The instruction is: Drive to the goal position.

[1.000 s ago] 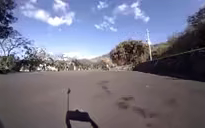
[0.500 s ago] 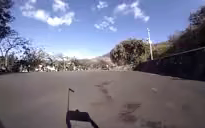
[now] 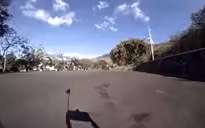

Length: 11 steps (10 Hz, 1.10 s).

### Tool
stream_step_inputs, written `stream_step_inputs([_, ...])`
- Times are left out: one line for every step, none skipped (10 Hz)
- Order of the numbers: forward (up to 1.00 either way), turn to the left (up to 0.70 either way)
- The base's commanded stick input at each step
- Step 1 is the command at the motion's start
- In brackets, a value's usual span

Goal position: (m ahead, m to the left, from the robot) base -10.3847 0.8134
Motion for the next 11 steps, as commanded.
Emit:
stream_step_inputs([0.7,0.0])
stream_step_inputs([0.7,0.0])
stream_step_inputs([0.0,-0.7])
stream_step_inputs([0.0,-0.7])
stream_step_inputs([0.0,-0.7])
stream_step_inputs([0.0,-0.7])
stream_step_inputs([0.0,-0.7])
stream_step_inputs([0.0,-0.7])
stream_step_inputs([0.0,-0.7])
stream_step_inputs([0.0,-0.7])
stream_step_inputs([0.0,-0.7])
